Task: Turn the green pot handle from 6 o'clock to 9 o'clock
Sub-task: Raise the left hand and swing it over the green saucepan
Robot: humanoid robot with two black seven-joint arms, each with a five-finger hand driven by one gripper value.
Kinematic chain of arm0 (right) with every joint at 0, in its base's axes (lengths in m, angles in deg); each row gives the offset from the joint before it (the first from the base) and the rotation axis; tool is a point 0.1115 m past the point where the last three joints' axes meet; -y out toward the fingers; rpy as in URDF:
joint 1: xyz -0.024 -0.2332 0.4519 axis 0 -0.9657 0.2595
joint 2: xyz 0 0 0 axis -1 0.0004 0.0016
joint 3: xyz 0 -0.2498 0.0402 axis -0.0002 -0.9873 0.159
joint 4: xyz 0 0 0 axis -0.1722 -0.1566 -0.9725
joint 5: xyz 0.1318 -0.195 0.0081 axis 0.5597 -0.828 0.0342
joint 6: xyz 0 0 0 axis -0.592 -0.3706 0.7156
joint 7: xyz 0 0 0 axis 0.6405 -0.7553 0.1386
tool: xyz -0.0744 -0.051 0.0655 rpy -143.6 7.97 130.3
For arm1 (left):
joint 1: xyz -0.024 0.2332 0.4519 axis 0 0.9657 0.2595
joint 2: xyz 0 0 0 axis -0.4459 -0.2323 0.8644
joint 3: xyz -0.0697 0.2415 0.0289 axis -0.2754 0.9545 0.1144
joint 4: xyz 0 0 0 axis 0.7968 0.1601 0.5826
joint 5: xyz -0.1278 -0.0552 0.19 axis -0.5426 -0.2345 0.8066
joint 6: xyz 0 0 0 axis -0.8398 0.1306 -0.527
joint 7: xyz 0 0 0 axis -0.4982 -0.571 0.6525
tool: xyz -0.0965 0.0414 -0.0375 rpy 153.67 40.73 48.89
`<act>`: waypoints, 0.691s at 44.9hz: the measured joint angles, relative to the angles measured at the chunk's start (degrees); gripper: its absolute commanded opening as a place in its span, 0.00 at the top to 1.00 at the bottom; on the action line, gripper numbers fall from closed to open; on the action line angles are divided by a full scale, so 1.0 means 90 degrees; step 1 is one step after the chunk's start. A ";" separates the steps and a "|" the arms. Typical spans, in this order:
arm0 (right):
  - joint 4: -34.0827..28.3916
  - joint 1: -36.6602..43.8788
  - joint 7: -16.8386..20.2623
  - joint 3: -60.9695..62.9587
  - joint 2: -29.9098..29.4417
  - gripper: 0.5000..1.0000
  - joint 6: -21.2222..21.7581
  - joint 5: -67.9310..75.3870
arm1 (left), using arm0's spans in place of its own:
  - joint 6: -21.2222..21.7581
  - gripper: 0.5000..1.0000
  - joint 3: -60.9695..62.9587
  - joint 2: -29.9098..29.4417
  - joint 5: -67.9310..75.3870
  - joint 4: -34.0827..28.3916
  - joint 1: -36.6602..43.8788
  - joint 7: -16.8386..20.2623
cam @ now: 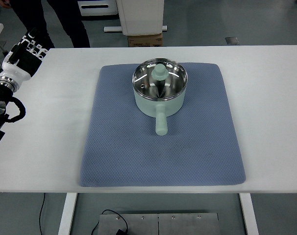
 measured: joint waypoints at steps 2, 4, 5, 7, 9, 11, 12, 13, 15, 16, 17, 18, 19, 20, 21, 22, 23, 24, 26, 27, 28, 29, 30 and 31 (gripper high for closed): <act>-0.0001 -0.0008 0.0004 0.0002 -0.0007 0.00 0.0000 0.0001 | 0.0009 0.00 0.0006 -0.0001 0.0185 0.0121 -0.0131 -0.0003; 0.0001 -0.0005 0.0003 0.0002 -0.0002 0.00 -0.0002 0.0001 | 0.0013 0.00 0.0013 0.0004 0.0437 0.0285 -0.0291 -0.0003; 0.0000 -0.0004 0.0003 0.0001 -0.0002 0.00 -0.0002 0.0001 | 0.0014 0.00 0.0019 0.0005 0.0534 0.0350 -0.0360 -0.0006; -0.0002 -0.0006 0.0003 0.0002 -0.0006 0.00 0.0000 0.0000 | 0.0019 0.00 0.0049 0.0007 0.0814 0.0531 -0.0524 -0.0009; 0.0001 -0.0005 0.0001 0.0002 -0.0004 0.00 -0.0002 0.0001 | 0.0021 0.00 0.0081 0.0008 0.1051 0.0683 -0.0646 -0.0011; -0.0001 -0.0006 0.0002 0.0002 -0.0005 0.00 0.0000 0.0000 | 0.0020 0.00 0.0145 0.0038 0.1328 0.0864 -0.0777 -0.0011; -0.0001 -0.0003 0.0000 0.0001 -0.0004 0.00 -0.0001 0.0000 | 0.0020 0.00 0.0174 0.0054 0.1420 0.0937 -0.0825 -0.0012; -0.0001 -0.0002 0.0001 0.0002 -0.0003 0.00 0.0000 0.0000 | 0.0020 0.00 0.0223 0.0070 0.1548 0.1048 -0.0890 -0.0010; 0.0001 -0.0006 0.0002 0.0002 -0.0004 0.00 -0.0001 0.0001 | 0.0019 0.00 0.0321 0.0090 0.1702 0.1211 -0.0968 -0.0012; 0.0001 -0.0005 0.0001 0.0002 -0.0004 0.00 -0.0001 0.0000 | 0.0019 0.00 0.0394 0.0102 0.1775 0.1315 -0.1011 -0.0011; 0.0000 -0.0005 0.0001 0.0002 -0.0004 0.00 -0.0001 0.0001 | 0.0019 0.00 0.0457 0.0113 0.1823 0.1396 -0.1046 -0.0011; 0.0000 -0.0006 0.0001 0.0002 -0.0004 0.00 -0.0001 0.0001 | 0.0019 0.00 0.0511 0.0126 0.1859 0.1466 -0.1081 -0.0011; 0.0000 -0.0004 0.0001 0.0002 -0.0004 0.00 0.0000 0.0000 | 0.0019 0.00 0.0601 0.0150 0.1898 0.1570 -0.1126 -0.0010; 0.0000 -0.0005 0.0001 0.0002 -0.0004 0.00 -0.0001 0.0001 | 0.0018 0.00 0.0675 0.0178 0.1918 0.1654 -0.1168 -0.0011; 0.0001 -0.0005 0.0000 0.0002 -0.0004 0.00 -0.0001 0.0001 | 0.0016 0.00 0.0753 0.0206 0.1934 0.1731 -0.1212 -0.0011; 0.0000 -0.0004 0.0001 0.0002 -0.0004 0.00 0.0000 0.0000 | 0.0012 0.00 0.0821 0.0226 0.1945 0.1798 -0.1250 -0.0011; 0.0000 -0.0006 0.0001 0.0002 -0.0004 0.00 -0.0001 0.0001 | 0.0009 0.00 0.0928 0.0243 0.1957 0.1896 -0.1313 -0.0010; 0.0001 -0.0006 0.0001 0.0002 -0.0004 0.00 -0.0001 0.0001 | 0.0007 0.00 0.1017 0.0250 0.1971 0.1973 -0.1359 -0.0012; 0.0000 -0.0004 0.0001 0.0002 -0.0004 0.00 0.0000 0.0000 | -0.0006 0.00 0.1202 0.0268 0.2015 0.2147 -0.1452 -0.0016; -0.0001 -0.0005 0.0001 0.0002 -0.0004 0.00 -0.0001 0.0001 | -0.0010 0.00 0.1284 0.0285 0.2047 0.2233 -0.1496 -0.0018; 0.0000 -0.0005 0.0001 0.0002 -0.0004 0.00 0.0000 0.0001 | -0.0016 0.00 0.1349 0.0305 0.2078 0.2311 -0.1535 -0.0023; 0.0001 -0.0005 0.0000 0.0002 -0.0004 0.00 -0.0001 0.0001 | -0.0021 0.00 0.1422 0.0334 0.2123 0.2394 -0.1578 -0.0026; 0.0001 -0.0005 0.0000 0.0002 -0.0004 0.00 -0.0001 0.0001 | -0.0027 0.00 0.1514 0.0372 0.2188 0.2501 -0.1629 -0.0029; 0.0000 -0.0005 0.0000 0.0002 -0.0004 0.00 0.0000 0.0001 | -0.0032 0.00 0.1581 0.0399 0.2244 0.2581 -0.1666 -0.0033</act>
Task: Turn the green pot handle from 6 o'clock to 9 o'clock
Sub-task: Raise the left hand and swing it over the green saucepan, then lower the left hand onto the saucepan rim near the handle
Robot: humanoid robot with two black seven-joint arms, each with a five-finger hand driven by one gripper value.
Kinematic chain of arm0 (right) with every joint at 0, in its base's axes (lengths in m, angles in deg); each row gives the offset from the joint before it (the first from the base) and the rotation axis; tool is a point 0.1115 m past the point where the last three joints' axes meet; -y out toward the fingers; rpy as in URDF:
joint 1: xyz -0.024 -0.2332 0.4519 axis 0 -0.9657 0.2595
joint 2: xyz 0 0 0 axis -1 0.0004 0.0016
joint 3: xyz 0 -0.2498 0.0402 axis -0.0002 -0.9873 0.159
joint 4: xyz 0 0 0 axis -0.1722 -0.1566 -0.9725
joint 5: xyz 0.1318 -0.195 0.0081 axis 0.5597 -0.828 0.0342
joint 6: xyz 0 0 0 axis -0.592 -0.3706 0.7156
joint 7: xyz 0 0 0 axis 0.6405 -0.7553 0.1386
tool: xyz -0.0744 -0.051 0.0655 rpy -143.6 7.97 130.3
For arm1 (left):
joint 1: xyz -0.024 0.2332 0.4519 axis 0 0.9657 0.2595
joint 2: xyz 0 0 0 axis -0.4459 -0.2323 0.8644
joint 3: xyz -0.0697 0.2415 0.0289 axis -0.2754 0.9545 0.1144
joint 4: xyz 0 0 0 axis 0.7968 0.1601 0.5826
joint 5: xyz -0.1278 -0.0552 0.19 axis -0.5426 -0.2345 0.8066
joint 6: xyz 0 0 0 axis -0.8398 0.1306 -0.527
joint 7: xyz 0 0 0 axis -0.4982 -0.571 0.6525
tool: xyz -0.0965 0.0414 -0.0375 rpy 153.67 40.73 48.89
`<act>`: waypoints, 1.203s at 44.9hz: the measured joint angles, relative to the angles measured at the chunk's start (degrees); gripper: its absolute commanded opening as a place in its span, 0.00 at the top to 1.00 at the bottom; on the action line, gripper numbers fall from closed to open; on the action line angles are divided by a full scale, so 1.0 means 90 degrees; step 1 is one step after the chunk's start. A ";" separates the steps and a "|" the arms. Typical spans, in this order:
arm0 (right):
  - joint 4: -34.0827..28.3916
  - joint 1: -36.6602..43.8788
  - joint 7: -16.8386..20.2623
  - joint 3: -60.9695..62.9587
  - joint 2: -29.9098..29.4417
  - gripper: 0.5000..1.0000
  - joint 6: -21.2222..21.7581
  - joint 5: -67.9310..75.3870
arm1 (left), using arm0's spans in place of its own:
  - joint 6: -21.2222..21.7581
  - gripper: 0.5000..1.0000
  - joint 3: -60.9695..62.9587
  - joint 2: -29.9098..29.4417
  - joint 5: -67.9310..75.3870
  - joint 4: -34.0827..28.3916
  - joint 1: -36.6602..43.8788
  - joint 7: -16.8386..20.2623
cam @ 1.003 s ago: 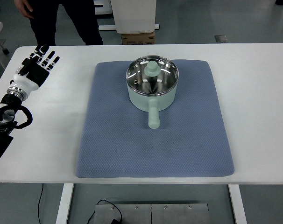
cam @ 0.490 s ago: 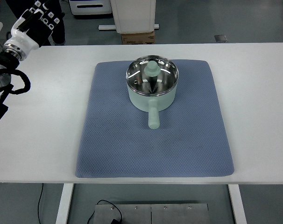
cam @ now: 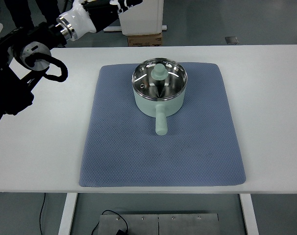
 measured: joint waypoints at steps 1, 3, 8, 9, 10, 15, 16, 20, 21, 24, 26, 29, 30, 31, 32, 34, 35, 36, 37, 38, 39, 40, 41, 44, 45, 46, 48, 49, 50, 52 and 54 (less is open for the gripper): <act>-0.0001 0.0001 -0.0001 0.0000 0.0000 0.00 -0.0001 0.0000 | -0.0006 0.00 0.0053 0.0020 0.0051 0.0071 -0.0029 -0.0003; 0.0000 0.0000 -0.0001 0.0000 0.0000 0.00 0.0000 0.0000 | -0.0011 0.00 0.0217 0.0077 0.0191 0.0249 -0.0089 -0.0017; 0.0001 0.0002 -0.0002 -0.0002 0.0003 0.00 -0.0002 0.0000 | -0.0078 0.00 0.0775 0.0241 0.0578 0.0630 -0.0195 -0.0036; -0.0003 0.0007 -0.0004 -0.0003 0.0002 0.00 0.0001 -0.0001 | -0.0108 0.00 0.0900 0.0283 0.0648 0.0687 -0.0223 -0.0037; -0.0003 0.0001 -0.0002 0.0001 -0.0002 0.00 0.0000 0.0000 | -0.0136 0.00 0.1000 0.0317 0.0702 0.0728 -0.0250 -0.0039; -0.0002 0.0001 -0.0002 0.0000 -0.0001 0.00 0.0000 0.0000 | -0.0312 0.00 0.1521 0.0480 0.0852 0.0806 -0.0435 -0.0036; 0.0000 0.0001 -0.0001 0.0000 0.0001 0.00 0.0000 0.0000 | -0.0359 0.00 0.1618 0.0503 0.0857 0.0807 -0.0474 -0.0036; -0.0001 0.0001 -0.0002 0.0000 0.0000 0.00 0.0000 0.0000 | -0.0601 0.00 0.2018 0.0552 0.0913 0.0829 -0.0589 -0.0036; 0.0000 0.0001 -0.0002 0.0000 0.0000 0.00 0.0000 0.0000 | -0.0685 0.00 0.2123 0.0554 0.0940 0.0856 -0.0626 -0.0036; -0.0001 0.0001 0.0000 0.0000 0.0000 0.00 0.0000 0.0000 | -0.0899 0.00 0.2402 0.0565 0.1040 0.1044 -0.0717 -0.0035; 0.0001 -0.0001 0.0001 0.0001 -0.0001 0.00 -0.0001 0.0000 | -0.1008 0.00 0.2583 0.0561 0.1073 0.1159 -0.0806 -0.0036; 0.0001 -0.0002 0.0000 0.0000 0.0001 0.00 -0.0001 0.0000 | -0.1099 0.00 0.3000 0.0567 0.1087 0.1288 -0.0967 -0.0040; 0.0001 0.0001 0.0000 0.0000 0.0001 0.00 -0.0001 0.0000 | -0.1105 0.00 0.3100 0.0568 0.1085 0.1299 -0.1003 -0.0041; -0.0001 0.0001 0.0000 0.0000 0.0001 0.00 0.0001 0.0000 | -0.1104 0.00 0.3292 0.0565 0.1088 0.1302 -0.1090 -0.0048; -0.0001 0.0000 0.0000 0.0000 0.0000 0.00 0.0001 0.0000 | -0.1104 0.00 0.3458 0.0560 0.1089 0.1302 -0.1157 -0.0052; 0.0000 0.0001 0.0000 0.0000 0.0000 0.00 -0.0001 0.0000 | -0.1109 0.00 0.3756 0.0555 0.1089 0.1307 -0.1271 -0.0057; 0.0000 0.0002 -0.0001 0.0000 0.0001 0.00 0.0000 0.0000 | -0.1107 0.00 0.3840 0.0553 0.1088 0.1307 -0.1315 -0.0057; -0.0001 0.0000 0.0001 0.0000 0.0000 0.00 0.0000 0.0000 | -0.1107 0.00 0.3961 0.0550 0.1087 0.1307 -0.1365 -0.0056; -0.0001 -0.0001 0.0001 0.0000 0.0000 0.00 0.0000 0.0000 | -0.1108 0.00 0.4047 0.0548 0.1087 0.1307 -0.1400 -0.0057; 0.0000 0.0000 0.0001 0.0000 0.0000 0.00 0.0000 0.0000 | -0.1109 0.00 0.4112 0.0547 0.1088 0.1308 -0.1429 -0.0057; -0.0001 0.0001 0.0001 0.0000 0.0000 0.00 0.0000 0.0000 | -0.1108 0.00 0.4195 0.0544 0.1086 0.1309 -0.1464 -0.0056; -0.0001 0.0000 0.0001 0.0000 0.0000 0.00 0.0000 0.0000 | -0.1107 0.00 0.4261 0.0540 0.1087 0.1307 -0.1490 -0.0056; -0.0001 0.0000 0.0002 0.0000 0.0000 0.00 0.0000 0.0000 | -0.1107 0.00 0.4316 0.0538 0.1087 0.1305 -0.1510 -0.0056; -0.0001 0.0000 0.0001 0.0000 0.0000 0.00 0.0000 0.0000 | -0.1108 0.00 0.4519 0.0536 0.1086 0.1306 -0.1583 -0.0055; -0.0001 0.0000 0.0001 0.0000 0.0000 0.00 0.0000 0.0000 | -0.1108 0.00 0.4568 0.0536 0.1086 0.1306 -0.1602 -0.0055; -0.0001 0.0000 0.0001 0.0000 0.0000 0.00 0.0000 0.0000 | -0.1107 0.00 0.4632 0.0536 0.1086 0.1306 -0.1624 -0.0055; -0.0001 0.0000 0.0001 0.0000 0.0000 0.00 0.0000 0.0000 | -0.1108 0.00 0.4715 0.0536 0.1086 0.1306 -0.1648 -0.0055; -0.0001 0.0000 0.0001 0.0000 0.0000 0.00 0.0000 0.0000 | -0.1108 0.00 0.4756 0.0532 0.1085 0.1305 -0.1656 -0.0055; -0.0001 0.0000 0.0001 0.0000 0.0000 0.00 0.0000 0.0000 | -0.1108 0.00 0.4790 0.0527 0.1085 0.1304 -0.1667 -0.0055; -0.0001 0.0000 0.0001 0.0000 0.0000 0.00 0.0000 0.0000 | -0.1107 0.00 0.4897 0.0512 0.1085 0.1299 -0.1715 -0.0055; -0.0001 0.0001 0.0000 0.0000 0.0000 0.00 0.0000 0.0000 | -0.1106 0.00 0.4971 0.0508 0.1084 0.1297 -0.1755 -0.0054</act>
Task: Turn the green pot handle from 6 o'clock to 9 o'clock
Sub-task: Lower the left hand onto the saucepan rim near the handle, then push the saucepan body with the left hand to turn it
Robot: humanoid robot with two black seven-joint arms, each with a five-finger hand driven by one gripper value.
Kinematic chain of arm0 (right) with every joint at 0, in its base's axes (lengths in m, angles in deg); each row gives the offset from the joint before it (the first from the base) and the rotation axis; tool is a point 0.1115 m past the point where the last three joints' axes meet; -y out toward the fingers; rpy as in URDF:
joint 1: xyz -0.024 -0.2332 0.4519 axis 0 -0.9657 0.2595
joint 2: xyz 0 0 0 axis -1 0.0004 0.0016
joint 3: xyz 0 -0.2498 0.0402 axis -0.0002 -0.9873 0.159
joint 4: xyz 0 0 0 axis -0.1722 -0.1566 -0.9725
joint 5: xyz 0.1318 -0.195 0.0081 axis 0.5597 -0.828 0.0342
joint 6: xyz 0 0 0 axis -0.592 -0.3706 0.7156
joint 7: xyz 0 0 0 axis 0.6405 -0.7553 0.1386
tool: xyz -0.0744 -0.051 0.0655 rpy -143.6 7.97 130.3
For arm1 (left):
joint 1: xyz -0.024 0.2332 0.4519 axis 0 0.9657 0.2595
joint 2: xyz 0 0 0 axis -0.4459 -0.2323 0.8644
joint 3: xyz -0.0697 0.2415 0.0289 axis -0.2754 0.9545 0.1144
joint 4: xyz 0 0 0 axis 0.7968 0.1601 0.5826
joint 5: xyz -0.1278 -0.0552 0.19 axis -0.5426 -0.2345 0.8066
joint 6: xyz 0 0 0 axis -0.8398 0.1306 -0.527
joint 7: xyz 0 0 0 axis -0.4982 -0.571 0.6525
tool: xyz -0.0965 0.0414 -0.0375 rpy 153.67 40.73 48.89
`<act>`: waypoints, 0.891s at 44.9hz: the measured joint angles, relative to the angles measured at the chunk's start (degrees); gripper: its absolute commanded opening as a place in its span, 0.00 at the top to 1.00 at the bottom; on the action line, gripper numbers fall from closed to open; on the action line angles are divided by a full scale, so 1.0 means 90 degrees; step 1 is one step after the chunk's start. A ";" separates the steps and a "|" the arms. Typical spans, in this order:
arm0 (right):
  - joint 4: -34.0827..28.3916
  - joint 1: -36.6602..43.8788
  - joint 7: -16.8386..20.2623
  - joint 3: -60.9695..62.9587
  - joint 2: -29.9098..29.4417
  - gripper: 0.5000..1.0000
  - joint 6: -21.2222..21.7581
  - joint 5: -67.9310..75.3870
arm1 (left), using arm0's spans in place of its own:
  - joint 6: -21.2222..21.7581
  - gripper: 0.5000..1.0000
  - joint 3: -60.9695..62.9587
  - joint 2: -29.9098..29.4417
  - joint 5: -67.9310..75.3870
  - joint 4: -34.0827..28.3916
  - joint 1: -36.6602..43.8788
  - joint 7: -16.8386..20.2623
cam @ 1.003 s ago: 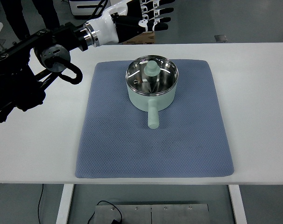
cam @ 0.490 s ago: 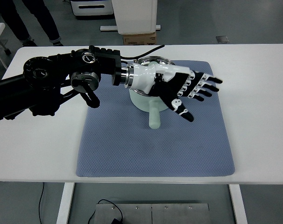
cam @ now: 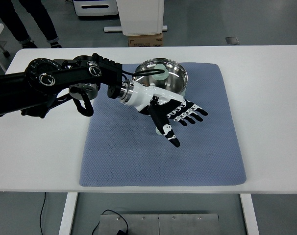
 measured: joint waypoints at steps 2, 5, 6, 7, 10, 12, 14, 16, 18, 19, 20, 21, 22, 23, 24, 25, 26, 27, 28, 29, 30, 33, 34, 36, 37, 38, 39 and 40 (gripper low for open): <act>0.0000 -0.0001 0.0000 0.0000 0.0000 0.00 -0.0001 0.0000 | -0.0001 0.00 0.0174 -0.0001 0.0000 -0.0001 -0.0066 0.0000; 0.0000 0.0000 -0.0001 0.0000 0.0000 0.00 0.0000 0.0000 | -0.0001 0.00 0.0354 -0.0001 0.0000 -0.0001 -0.0126 0.0000; 0.0000 0.0000 -0.0001 0.0000 0.0000 0.00 0.0000 0.0000 | -0.0001 0.00 0.0391 -0.0002 0.0000 -0.0001 -0.0145 0.0000; 0.0000 0.0000 -0.0001 0.0000 0.0000 0.00 0.0000 0.0000 | -0.0001 0.00 0.0418 -0.0004 0.0000 -0.0001 -0.0161 0.0000; 0.0000 0.0000 -0.0002 0.0000 0.0000 0.00 0.0000 0.0000 | 0.0000 0.00 0.0458 -0.0016 0.0000 -0.0001 -0.0185 0.0000; 0.0000 0.0000 -0.0002 0.0000 0.0000 0.00 0.0000 0.0000 | -0.0001 0.00 0.0482 -0.0023 0.0000 -0.0001 -0.0186 0.0000; 0.0000 0.0000 -0.0002 0.0000 0.0000 0.00 0.0000 0.0000 | 0.0000 0.00 0.0507 -0.0027 0.0000 0.0000 -0.0195 0.0000; 0.0000 0.0000 -0.0002 0.0000 0.0000 0.00 0.0000 0.0000 | 0.0000 0.00 0.0534 -0.0032 0.0000 0.0000 -0.0196 0.0001; 0.0000 0.0000 -0.0002 0.0000 0.0000 0.00 0.0000 0.0000 | 0.0000 0.00 0.0580 -0.0039 0.0006 0.0001 -0.0203 0.0000; 0.0000 0.0000 -0.0002 0.0000 0.0000 0.00 0.0000 0.0000 | 0.0000 0.00 0.0606 -0.0044 0.0008 0.0002 -0.0213 0.0000; 0.0000 0.0000 -0.0002 0.0000 0.0000 0.00 0.0000 0.0000 | 0.0000 0.00 0.0629 -0.0047 0.0010 0.0002 -0.0225 0.0000; 0.0000 0.0000 -0.0002 0.0000 0.0000 0.00 0.0000 0.0000 | 0.0000 0.00 0.0672 -0.0055 0.0009 0.0003 -0.0247 0.0001; 0.0000 0.0000 -0.0002 0.0000 0.0000 0.00 0.0000 0.0000 | 0.0000 0.00 0.0707 -0.0058 0.0010 0.0004 -0.0264 0.0001; 0.0000 0.0000 -0.0002 0.0000 0.0000 0.00 0.0000 0.0000 | 0.0000 0.00 0.0737 -0.0059 0.0010 0.0004 -0.0275 0.0001; -0.0001 0.0000 -0.0001 0.0000 0.0000 0.00 0.0000 0.0000 | 0.0000 0.00 0.0813 -0.0072 0.0010 0.0006 -0.0290 0.0001; -0.0001 0.0000 -0.0001 0.0000 0.0000 0.00 0.0000 0.0000 | 0.0000 0.00 0.0825 -0.0076 0.0010 0.0007 -0.0290 0.0000; 0.0000 0.0000 -0.0001 0.0000 0.0000 0.00 -0.0001 0.0000 | 0.0000 0.00 0.0833 -0.0078 0.0011 0.0007 -0.0292 0.0000; -0.0001 0.0000 -0.0002 0.0000 0.0000 0.00 0.0000 0.0000 | 0.0000 0.00 0.0869 -0.0082 0.0012 0.0008 -0.0307 0.0001; -0.0001 0.0000 -0.0002 0.0000 0.0000 0.00 0.0000 0.0000 | 0.0000 0.00 0.0891 -0.0086 0.0015 0.0008 -0.0311 0.0001; 0.0000 -0.0001 -0.0001 0.0000 0.0000 0.00 -0.0001 0.0000 | 0.0000 0.00 0.0907 -0.0088 0.0015 0.0008 -0.0313 0.0001; 0.0000 0.0000 -0.0001 0.0000 0.0000 0.00 0.0000 0.0000 | 0.0000 0.00 0.0922 -0.0094 0.0015 0.0008 -0.0318 -0.0004; -0.0001 0.0000 -0.0001 0.0000 0.0000 0.00 0.0000 0.0000 | 0.0000 0.00 0.0956 -0.0102 0.0016 0.0008 -0.0368 -0.0008; 0.0000 0.0000 -0.0001 0.0000 0.0000 0.00 0.0000 0.0000 | 0.0000 0.00 0.0962 -0.0115 0.0016 0.0008 -0.0385 -0.0009; 0.0000 0.0000 -0.0001 0.0000 0.0000 0.00 0.0000 0.0000 | 0.0000 0.00 0.0971 -0.0161 0.0016 0.0008 -0.0399 -0.0008; 0.0001 0.0000 -0.0001 0.0000 0.0000 0.00 -0.0001 0.0000 | 0.0000 0.00 0.0974 -0.0206 0.0016 0.0007 -0.0408 -0.0010; 0.0001 0.0000 -0.0001 0.0000 0.0000 0.00 0.0000 0.0000 | 0.0000 0.00 0.0974 -0.0217 0.0016 0.0005 -0.0409 -0.0010; 0.0000 0.0000 -0.0001 0.0000 0.0000 0.00 0.0000 0.0000 | 0.0000 0.00 0.0976 -0.0226 0.0016 0.0004 -0.0416 -0.0010; 0.0000 0.0000 -0.0001 0.0000 0.0000 0.00 0.0000 0.0000 | 0.0000 0.00 0.0984 -0.0238 0.0017 0.0004 -0.0439 -0.0011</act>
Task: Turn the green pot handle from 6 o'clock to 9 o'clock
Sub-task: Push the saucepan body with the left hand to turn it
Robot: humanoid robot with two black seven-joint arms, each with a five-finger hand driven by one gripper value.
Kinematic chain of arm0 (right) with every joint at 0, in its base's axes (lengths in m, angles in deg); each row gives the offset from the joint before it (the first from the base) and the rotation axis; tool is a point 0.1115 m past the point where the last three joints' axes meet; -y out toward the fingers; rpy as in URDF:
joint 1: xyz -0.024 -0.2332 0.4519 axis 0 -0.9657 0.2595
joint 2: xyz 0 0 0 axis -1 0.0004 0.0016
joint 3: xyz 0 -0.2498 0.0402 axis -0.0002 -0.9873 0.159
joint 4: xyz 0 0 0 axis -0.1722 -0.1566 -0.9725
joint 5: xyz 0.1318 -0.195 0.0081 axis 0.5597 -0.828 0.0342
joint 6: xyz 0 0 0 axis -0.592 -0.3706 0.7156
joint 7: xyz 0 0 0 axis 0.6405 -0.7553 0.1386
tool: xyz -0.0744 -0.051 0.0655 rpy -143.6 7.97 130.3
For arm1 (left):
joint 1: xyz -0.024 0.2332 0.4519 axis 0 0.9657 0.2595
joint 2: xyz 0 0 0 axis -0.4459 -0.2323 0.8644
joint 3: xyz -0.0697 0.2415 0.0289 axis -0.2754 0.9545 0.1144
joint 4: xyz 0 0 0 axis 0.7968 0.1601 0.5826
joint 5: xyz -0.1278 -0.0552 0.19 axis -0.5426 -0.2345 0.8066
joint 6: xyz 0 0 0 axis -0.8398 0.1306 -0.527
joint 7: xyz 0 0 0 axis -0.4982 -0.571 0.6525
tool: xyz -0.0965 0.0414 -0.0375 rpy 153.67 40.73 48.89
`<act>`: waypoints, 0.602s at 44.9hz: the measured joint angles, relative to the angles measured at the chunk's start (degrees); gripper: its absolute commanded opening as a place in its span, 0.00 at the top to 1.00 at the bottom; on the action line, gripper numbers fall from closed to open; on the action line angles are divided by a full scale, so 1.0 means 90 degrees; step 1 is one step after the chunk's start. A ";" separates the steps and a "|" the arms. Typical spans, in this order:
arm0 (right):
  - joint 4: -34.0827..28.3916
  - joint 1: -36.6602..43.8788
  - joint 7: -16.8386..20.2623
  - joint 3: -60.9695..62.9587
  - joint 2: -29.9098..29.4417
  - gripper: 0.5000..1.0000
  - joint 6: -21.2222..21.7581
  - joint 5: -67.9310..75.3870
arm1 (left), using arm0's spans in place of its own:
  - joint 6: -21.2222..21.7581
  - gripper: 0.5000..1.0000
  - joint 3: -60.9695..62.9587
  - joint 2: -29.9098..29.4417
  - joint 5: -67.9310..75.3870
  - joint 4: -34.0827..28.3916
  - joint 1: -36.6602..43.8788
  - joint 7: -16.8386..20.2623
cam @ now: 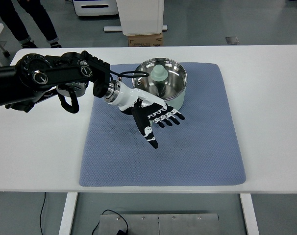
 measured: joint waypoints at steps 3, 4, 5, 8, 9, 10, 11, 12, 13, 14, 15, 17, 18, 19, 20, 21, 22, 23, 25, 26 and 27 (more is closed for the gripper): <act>0.0000 0.0000 0.0000 0.0000 0.0000 0.00 0.0000 0.0000 | 0.0002 0.00 0.0053 -0.0023 0.0002 0.0000 -0.0054 0.0000; 0.0000 0.0000 0.0000 0.0000 0.0000 0.00 0.0000 0.0000 | 0.0000 0.00 0.0070 -0.0025 0.0002 0.0000 -0.0061 0.0000; 0.0000 0.0000 -0.0001 0.0000 0.0000 0.00 0.0000 0.0000 | 0.0000 0.00 0.0083 -0.0025 0.0002 0.0000 -0.0066 0.0000; 0.0000 0.0000 0.0000 0.0000 0.0000 0.00 0.0000 0.0000 | 0.0000 0.00 0.0111 -0.0031 0.0003 0.0002 -0.0099 0.0000; 0.0000 0.0000 0.0000 0.0000 0.0000 0.00 0.0000 0.0000 | 0.0001 0.00 0.0114 -0.0034 0.0003 0.0002 -0.0114 0.0000; 0.0000 0.0000 0.0000 0.0000 0.0000 0.00 0.0000 0.0000 | 0.0001 0.00 0.0117 -0.0035 0.0003 0.0003 -0.0122 0.0000; 0.0000 0.0000 0.0000 0.0000 0.0000 0.00 0.0000 0.0000 | 0.0001 0.00 0.0122 -0.0036 0.0003 0.0003 -0.0127 0.0000; 0.0000 0.0000 0.0000 0.0000 0.0000 0.00 0.0000 0.0000 | 0.0000 0.00 0.0129 -0.0036 0.0004 0.0003 -0.0132 0.0000; 0.0000 0.0000 0.0000 0.0000 0.0000 0.00 0.0000 0.0000 | 0.0000 0.00 0.0158 -0.0039 0.0004 0.0005 -0.0146 0.0000; 0.0000 0.0000 0.0000 0.0000 0.0000 0.00 0.0000 0.0000 | 0.0001 0.00 0.0164 -0.0043 0.0004 0.0005 -0.0151 0.0000; 0.0000 0.0000 0.0000 0.0000 0.0000 0.00 0.0000 0.0000 | 0.0001 0.00 0.0171 -0.0047 0.0003 0.0005 -0.0161 0.0000; 0.0000 0.0000 0.0000 0.0000 0.0000 0.00 0.0000 0.0000 | 0.0001 0.00 0.0201 -0.0052 0.0004 0.0006 -0.0203 0.0000; 0.0000 0.0000 0.0000 0.0000 0.0000 0.00 0.0000 0.0000 | 0.0002 0.00 0.0218 -0.0056 0.0003 0.0006 -0.0215 -0.0003; 0.0000 0.0000 0.0000 0.0000 0.0000 0.00 0.0000 0.0000 | 0.0001 0.00 0.0232 -0.0061 0.0004 0.0006 -0.0221 -0.0006; 0.0000 0.0000 0.0000 0.0000 0.0000 0.00 0.0000 0.0000 | 0.0000 0.00 0.0243 -0.0072 0.0004 0.0006 -0.0224 -0.0006; 0.0000 0.0000 0.0000 0.0000 0.0000 0.00 0.0000 0.0000 | 0.0000 0.00 0.0253 -0.0088 0.0004 0.0006 -0.0228 -0.0007; 0.0000 0.0000 -0.0001 0.0000 0.0000 0.00 0.0000 0.0000 | 0.0000 0.00 0.0273 -0.0132 0.0003 0.0007 -0.0235 -0.0007; 0.0000 0.0000 -0.0001 0.0000 0.0000 0.00 0.0000 0.0000 | 0.0000 0.00 0.0291 -0.0168 0.0004 0.0007 -0.0247 -0.0008; 0.0001 0.0000 0.0000 0.0000 0.0000 0.00 -0.0001 0.0000 | 0.0001 0.00 0.0328 -0.0221 0.0011 0.0007 -0.0279 -0.0027; 0.0000 0.0001 0.0000 0.0000 0.0000 0.00 0.0000 0.0000 | 0.0000 0.00 0.0342 -0.0233 0.0021 0.0007 -0.0298 -0.0047; 0.0000 0.0001 0.0000 0.0000 0.0000 0.00 0.0000 0.0000 | 0.0000 0.00 0.0351 -0.0241 0.0032 0.0007 -0.0312 -0.0062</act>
